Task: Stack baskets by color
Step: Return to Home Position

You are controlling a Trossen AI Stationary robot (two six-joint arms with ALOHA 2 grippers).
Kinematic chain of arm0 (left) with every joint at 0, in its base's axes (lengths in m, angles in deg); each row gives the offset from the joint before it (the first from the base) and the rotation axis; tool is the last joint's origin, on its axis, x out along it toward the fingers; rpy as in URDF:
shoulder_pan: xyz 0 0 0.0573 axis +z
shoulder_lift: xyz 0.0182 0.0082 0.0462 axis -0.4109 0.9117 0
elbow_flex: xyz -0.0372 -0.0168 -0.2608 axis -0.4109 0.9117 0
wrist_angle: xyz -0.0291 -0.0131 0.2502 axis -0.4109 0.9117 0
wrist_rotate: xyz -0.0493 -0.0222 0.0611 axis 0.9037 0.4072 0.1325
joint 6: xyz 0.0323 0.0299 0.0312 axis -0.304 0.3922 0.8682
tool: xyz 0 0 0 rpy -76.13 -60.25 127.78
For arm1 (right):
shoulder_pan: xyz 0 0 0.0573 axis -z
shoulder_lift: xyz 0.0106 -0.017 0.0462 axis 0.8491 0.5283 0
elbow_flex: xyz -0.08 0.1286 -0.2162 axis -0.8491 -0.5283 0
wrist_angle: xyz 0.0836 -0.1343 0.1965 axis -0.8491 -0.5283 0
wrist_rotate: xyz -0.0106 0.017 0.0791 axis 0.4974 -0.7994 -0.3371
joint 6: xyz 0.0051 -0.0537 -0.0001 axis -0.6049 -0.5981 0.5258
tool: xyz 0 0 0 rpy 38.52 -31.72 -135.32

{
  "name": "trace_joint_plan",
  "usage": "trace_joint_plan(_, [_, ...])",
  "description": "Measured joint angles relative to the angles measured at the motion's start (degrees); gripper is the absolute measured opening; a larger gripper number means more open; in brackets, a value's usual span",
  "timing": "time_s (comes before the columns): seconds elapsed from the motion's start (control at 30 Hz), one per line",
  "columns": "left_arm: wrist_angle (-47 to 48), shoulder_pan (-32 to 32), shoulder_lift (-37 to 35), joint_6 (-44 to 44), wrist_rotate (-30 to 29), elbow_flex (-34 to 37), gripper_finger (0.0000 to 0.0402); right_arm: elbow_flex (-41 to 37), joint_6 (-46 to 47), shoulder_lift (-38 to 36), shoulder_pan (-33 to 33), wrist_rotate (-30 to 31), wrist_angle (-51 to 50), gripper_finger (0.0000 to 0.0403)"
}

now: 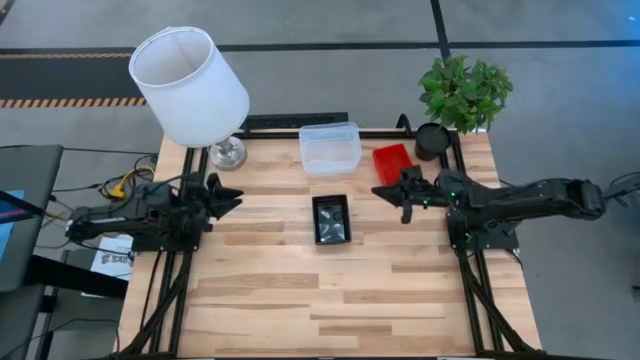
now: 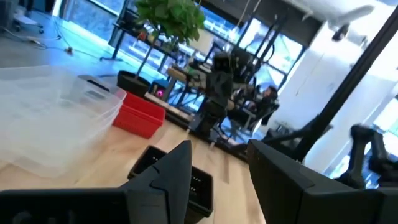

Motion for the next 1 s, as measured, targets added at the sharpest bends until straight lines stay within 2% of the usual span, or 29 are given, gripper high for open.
trace_joint_plan(0.07, [0.2,0.0,-2.9,-1.5,-0.1,1.4,0.0144,-2.6,0.7,-2.2,-0.8,1.7,0.8,0.0006])
trace_joint_plan(0.23, [1.5,0.0,-2.5,-2.8,1.0,1.2,0.0144,-9.4,3.8,-7.0,-1.3,2.7,4.8,0.0004])
trace_joint_plan(0.43, [6.6,0.0,-2.8,-2.9,-3.2,1.2,0.0144,-16.1,4.0,-15.9,-1.1,2.8,3.6,0.0008])
trace_joint_plan(0.57, [6.8,0.0,-2.8,-3.0,-3.6,1.2,0.0144,-16.2,1.9,-24.5,-0.9,2.6,-9.5,0.0004])
trace_joint_plan(0.7, [9.3,0.0,-2.8,-5.1,-5.6,1.2,0.0144,-16.2,0.6,-36.2,-0.9,2.4,-28.7,0.0006])
trace_joint_plan(0.83, [14.7,0.0,-2.7,-7.0,-6.9,1.2,0.0144,-14.9,-10.2,-43.1,-0.2,0.5,-32.9,0.0021])
trace_joint_plan(0.93, [16.2,0.0,-2.7,-2.9,-6.0,1.2,0.0144,-13.5,-20.5,-45.6,-0.2,0.9,-36.6,0.0027])
trace_joint_plan(1.0, [16.0,0.0,-2.6,1.2,-6.2,1.2,0.0144,-13.4,-24.3,-45.7,-0.2,1.2,-37.0,0.0026])
